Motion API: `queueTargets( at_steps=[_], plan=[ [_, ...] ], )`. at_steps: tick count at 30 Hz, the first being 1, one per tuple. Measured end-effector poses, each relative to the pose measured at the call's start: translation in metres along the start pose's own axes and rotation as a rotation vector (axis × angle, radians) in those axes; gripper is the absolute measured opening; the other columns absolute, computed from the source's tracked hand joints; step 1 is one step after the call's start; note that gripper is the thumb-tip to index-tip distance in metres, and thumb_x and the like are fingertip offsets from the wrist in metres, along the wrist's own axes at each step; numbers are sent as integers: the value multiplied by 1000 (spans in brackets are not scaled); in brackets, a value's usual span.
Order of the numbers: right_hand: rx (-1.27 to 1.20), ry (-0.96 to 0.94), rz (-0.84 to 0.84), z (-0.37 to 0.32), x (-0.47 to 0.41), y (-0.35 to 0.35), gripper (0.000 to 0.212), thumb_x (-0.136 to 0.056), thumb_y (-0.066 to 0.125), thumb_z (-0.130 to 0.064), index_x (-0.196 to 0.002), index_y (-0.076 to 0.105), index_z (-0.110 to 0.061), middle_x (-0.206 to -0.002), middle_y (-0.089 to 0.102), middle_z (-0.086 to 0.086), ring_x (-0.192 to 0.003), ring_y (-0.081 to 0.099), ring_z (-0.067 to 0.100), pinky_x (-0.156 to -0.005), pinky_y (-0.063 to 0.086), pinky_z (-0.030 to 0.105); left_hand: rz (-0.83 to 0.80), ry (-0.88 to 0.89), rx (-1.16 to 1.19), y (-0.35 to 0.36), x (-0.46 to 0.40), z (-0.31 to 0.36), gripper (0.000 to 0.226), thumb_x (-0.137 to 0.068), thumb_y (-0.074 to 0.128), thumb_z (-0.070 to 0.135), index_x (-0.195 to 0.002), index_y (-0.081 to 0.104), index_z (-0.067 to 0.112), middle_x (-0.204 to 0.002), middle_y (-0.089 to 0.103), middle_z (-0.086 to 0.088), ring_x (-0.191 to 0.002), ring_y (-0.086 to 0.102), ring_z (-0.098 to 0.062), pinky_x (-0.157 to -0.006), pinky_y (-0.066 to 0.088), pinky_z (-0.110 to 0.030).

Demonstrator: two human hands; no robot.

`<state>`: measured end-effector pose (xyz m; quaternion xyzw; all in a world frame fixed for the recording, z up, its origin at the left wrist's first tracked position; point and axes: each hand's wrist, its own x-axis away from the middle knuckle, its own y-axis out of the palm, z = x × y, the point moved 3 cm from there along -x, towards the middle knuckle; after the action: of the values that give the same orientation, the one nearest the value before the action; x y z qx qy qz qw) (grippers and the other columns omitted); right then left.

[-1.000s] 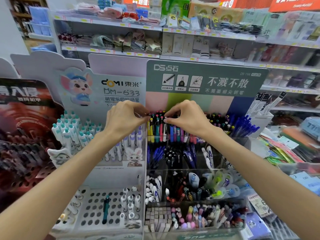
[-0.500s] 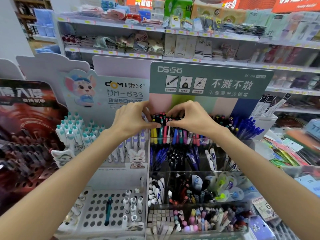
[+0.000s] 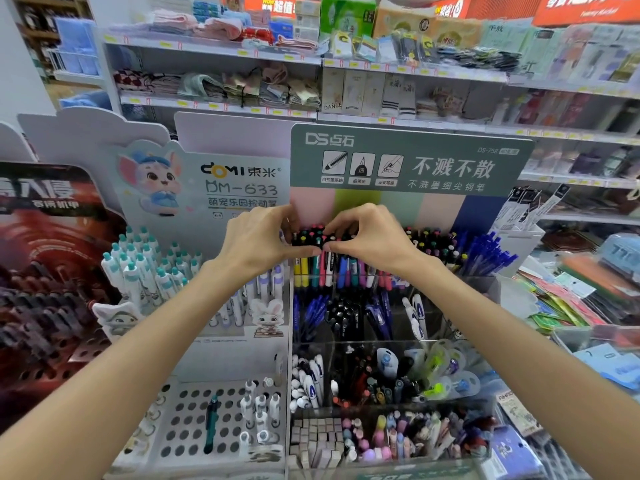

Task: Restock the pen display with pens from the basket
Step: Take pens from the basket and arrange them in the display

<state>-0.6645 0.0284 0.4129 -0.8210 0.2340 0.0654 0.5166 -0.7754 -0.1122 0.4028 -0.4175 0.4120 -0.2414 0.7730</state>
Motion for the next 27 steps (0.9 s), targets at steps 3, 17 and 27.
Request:
queueTargets(
  at_steps=[3, 17, 27],
  plan=[
    [-105, -8, -21, 2, 0, -10, 16, -81, 73, -29, -93, 75, -20, -82, 72, -10, -73, 62, 2, -73, 53, 25, -2, 8, -45, -1, 1, 4, 45, -69, 67, 68, -81, 53, 27, -64, 48, 19, -69, 53, -11, -56, 31, -26],
    [13, 29, -250, 19, 21, -70, 25, -77, 78, -17, -102, 73, -15, -88, 71, -1, -75, 63, 9, -72, 52, 19, -99, 445, -183, -12, -15, 46, 35, -77, 73, 46, -109, 70, 32, -106, 66, 13, -91, 36, -10, -74, 28, -28],
    [242, 46, -172, 25, 25, -49, 15, -78, 74, -28, -93, 76, -23, -81, 69, -1, -74, 61, 16, -64, 46, 26, -187, 475, -340, -3, -25, 61, 32, -80, 70, 47, -110, 68, 37, -106, 68, 16, -108, 41, -12, -73, 18, -26]
  ],
)
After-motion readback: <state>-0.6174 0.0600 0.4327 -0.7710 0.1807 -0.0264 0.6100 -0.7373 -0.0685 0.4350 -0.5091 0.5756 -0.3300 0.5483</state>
